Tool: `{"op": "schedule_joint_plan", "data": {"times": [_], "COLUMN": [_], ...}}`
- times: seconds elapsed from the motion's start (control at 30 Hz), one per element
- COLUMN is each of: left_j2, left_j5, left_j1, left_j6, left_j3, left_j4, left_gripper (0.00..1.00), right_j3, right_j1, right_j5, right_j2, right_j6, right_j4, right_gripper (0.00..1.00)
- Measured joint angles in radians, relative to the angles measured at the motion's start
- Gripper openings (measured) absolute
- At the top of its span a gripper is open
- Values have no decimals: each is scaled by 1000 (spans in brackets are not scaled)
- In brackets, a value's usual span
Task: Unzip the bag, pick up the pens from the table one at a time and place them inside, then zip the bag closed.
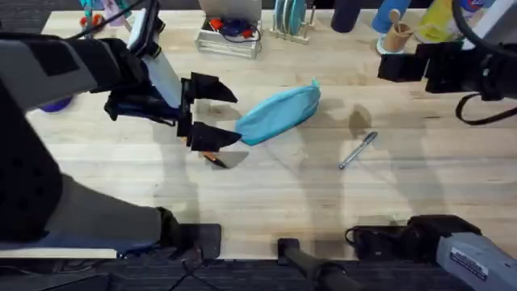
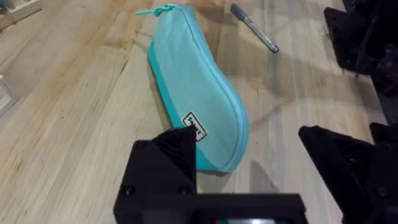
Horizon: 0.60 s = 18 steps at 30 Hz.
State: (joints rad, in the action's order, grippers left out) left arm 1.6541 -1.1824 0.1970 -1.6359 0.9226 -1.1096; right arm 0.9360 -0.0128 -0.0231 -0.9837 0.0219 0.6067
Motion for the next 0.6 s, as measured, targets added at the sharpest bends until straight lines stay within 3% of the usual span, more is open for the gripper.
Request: {"op": "schedule_joint_plan", "data": {"times": [0.37,0.6], "left_j2": [26,26], "left_j5": [6,50], "left_j1": [-5,-74], "left_j6": [-52,-50], "left_j3": [0,0], "left_j4": [68,104], "left_gripper": [997,997], "right_j3": [0,0], "right_j1": [0,0], "right_j5": [0,0], "right_j2": [0,0], "right_j6": [0,0], "right_j4": [0,0], "right_gripper": [997,998]}}
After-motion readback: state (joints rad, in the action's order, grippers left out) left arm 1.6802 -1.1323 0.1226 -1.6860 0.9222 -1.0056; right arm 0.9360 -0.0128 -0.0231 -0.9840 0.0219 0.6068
